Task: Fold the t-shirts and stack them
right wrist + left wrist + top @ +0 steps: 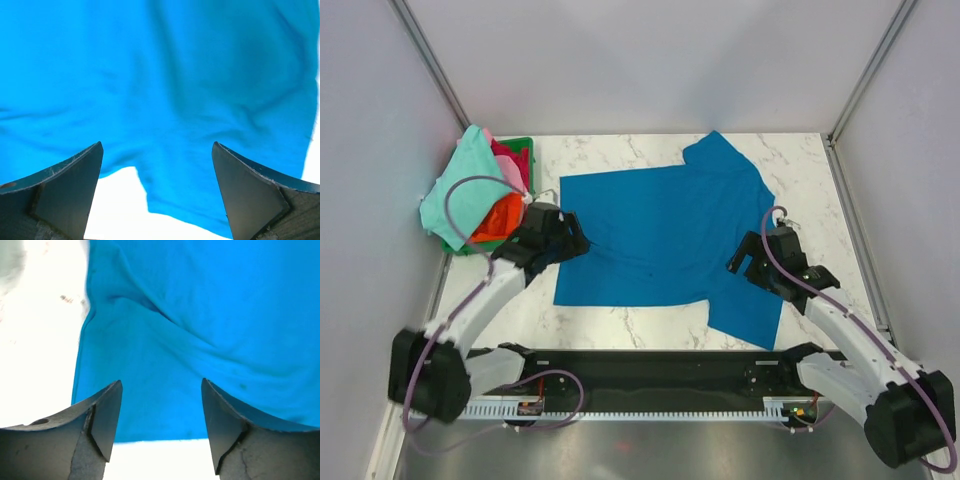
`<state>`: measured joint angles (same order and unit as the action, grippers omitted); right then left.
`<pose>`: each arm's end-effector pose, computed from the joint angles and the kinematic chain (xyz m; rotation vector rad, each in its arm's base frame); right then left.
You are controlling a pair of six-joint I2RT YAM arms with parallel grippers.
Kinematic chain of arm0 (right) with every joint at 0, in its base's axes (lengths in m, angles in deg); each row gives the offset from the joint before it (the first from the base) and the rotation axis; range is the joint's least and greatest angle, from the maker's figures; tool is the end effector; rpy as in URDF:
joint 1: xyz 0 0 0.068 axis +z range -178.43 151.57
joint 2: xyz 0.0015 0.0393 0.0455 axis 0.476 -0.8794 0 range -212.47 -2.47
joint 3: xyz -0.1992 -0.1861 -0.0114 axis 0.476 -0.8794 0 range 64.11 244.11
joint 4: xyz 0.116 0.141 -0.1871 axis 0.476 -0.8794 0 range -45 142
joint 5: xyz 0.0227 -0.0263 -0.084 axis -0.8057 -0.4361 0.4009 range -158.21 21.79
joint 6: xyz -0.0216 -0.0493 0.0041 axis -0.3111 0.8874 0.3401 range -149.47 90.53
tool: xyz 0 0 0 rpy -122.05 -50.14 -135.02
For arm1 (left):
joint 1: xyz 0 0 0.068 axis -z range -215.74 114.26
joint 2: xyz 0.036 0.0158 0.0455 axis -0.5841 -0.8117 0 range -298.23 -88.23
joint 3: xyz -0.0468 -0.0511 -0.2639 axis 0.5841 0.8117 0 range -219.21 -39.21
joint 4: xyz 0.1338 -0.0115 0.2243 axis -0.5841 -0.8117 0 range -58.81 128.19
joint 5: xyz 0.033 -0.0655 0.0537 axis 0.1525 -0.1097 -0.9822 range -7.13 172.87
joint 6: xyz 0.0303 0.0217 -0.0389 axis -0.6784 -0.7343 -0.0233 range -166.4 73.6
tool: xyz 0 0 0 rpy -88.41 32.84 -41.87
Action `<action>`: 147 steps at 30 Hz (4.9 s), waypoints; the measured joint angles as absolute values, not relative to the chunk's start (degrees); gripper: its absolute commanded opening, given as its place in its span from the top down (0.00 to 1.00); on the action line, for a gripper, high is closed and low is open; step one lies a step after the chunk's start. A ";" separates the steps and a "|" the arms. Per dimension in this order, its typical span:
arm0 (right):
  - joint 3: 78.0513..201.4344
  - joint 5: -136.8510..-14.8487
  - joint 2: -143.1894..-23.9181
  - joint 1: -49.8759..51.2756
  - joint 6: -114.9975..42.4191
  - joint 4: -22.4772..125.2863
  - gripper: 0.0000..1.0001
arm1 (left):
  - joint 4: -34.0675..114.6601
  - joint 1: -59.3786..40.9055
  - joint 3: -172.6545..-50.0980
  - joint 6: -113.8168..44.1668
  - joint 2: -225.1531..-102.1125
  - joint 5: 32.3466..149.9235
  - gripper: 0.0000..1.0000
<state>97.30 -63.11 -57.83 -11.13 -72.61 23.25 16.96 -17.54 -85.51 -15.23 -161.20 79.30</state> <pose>0.1809 0.0529 0.2088 0.5942 2.4152 0.3487 0.2495 -0.0797 0.2285 -0.3035 2.4110 -0.3215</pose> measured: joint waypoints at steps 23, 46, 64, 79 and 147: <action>99.37 -61.27 -55.27 -4.72 -72.11 22.77 0.02 | 8.33 -17.19 -64.31 1.04 -145.96 72.02 0.44; 92.10 -59.08 -61.04 -3.35 -76.67 21.54 0.02 | 16.48 -17.28 -63.13 -0.52 -141.00 67.43 0.98; 110.92 -53.18 -91.03 -3.15 -70.51 31.22 0.02 | 24.08 -17.30 -58.69 -4.52 -134.73 61.95 0.98; 95.83 -51.96 -64.30 7.74 -86.31 16.54 0.07 | 25.18 -17.30 -58.69 -5.56 -135.71 62.03 0.98; 116.53 -42.73 -56.89 6.62 -77.59 -1.58 1.00 | -6.34 -18.20 -89.03 -11.27 -144.56 76.92 0.98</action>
